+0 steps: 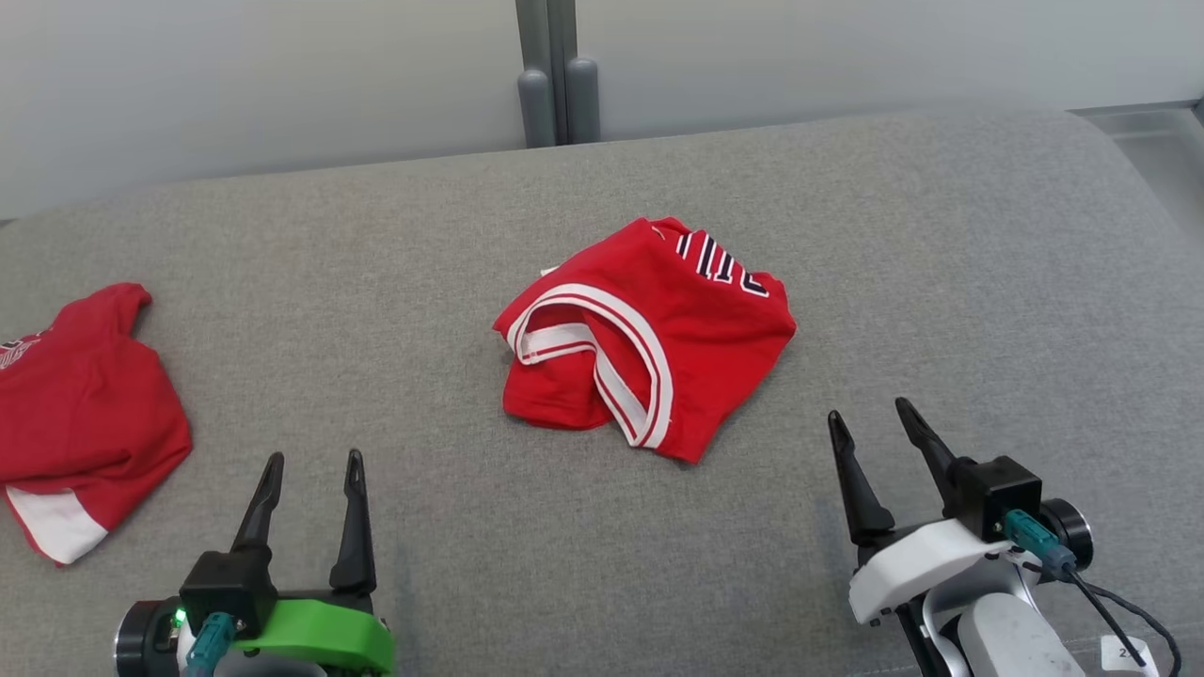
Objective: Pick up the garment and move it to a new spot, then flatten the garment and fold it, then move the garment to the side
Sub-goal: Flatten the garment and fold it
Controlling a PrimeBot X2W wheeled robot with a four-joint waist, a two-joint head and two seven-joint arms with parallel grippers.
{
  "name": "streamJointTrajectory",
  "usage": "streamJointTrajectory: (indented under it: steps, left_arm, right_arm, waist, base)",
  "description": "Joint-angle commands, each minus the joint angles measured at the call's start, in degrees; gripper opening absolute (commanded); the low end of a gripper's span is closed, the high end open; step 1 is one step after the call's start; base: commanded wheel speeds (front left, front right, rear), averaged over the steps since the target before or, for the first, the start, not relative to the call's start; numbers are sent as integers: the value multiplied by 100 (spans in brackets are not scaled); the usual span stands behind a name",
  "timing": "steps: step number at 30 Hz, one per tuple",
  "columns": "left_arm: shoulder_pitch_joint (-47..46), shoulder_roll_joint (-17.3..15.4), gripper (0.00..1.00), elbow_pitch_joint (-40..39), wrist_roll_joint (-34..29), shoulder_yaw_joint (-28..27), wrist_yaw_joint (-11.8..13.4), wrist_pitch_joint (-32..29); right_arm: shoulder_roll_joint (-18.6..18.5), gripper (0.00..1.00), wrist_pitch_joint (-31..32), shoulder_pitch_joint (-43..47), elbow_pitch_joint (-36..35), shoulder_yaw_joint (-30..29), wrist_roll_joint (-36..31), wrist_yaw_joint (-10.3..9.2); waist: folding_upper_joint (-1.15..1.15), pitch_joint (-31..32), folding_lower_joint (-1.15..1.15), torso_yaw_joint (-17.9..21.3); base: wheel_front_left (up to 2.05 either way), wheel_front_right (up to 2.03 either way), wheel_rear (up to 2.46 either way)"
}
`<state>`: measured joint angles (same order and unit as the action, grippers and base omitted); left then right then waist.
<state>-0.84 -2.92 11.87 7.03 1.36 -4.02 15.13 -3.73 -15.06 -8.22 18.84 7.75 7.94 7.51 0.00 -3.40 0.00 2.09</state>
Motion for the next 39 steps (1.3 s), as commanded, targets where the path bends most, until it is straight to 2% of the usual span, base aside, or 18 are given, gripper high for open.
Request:
streamJointTrajectory:
  steps: [1, 8, 18, 26, 27, 29, 36, 39]
  left_arm:
    - [-116, -2, 100, -13, 43, 27, 32, 3]
    - [-347, -5, 100, 23, 226, 377, 115, 2]
    - [-608, -4, 100, 85, 456, 953, 200, 3]
    - [-618, -4, 100, 61, 545, 1029, 286, 3]
    - [-619, -4, 100, 60, 550, 1027, 292, 3]
    - [-641, -4, 100, 62, 553, 1021, 292, 3]
    - [-649, -5, 100, 62, 534, 1042, 262, 3]
    - [-609, -4, 100, 67, 522, 1031, 243, 3]
  right_arm:
    - [-8, 100, -18, -79, 5, 33, -3, -4]
    - [-133, 100, -18, -460, 255, 569, 31, -5]
    - [-292, 100, -18, -1070, 1450, 1124, -11, -4]
    - [-283, 100, 18, -1342, 2346, 1442, 51, -2]
    - [-282, 88, 32, -1374, 2413, 1468, 76, -2]
    - [-276, 0, 36, -1434, 2422, 1500, 127, -2]
    - [-326, 0, -10, -1464, 1563, 1434, 314, -3]
    - [-334, 0, -10, -1403, 953, 1333, 401, -3]
  waist:
    - [0, -144, 0, -101]
    - [0, -585, 0, -529]
    - [0, -959, 0, -1221]
    - [0, -1041, 0, -1346]
    - [0, -1047, 0, -1341]
    - [0, -1058, 0, -1325]
    - [0, -1003, 0, -1232]
    - [0, -940, 0, -1182]
  base:
    - [0, 0, 0]
    - [0, 0, 0]
    - [0, 0, 0]
    - [0, 0, 0]
    - [0, 0, 0]
    - [0, 0, 0]
    - [0, 0, 0]
    - [0, 0, 0]
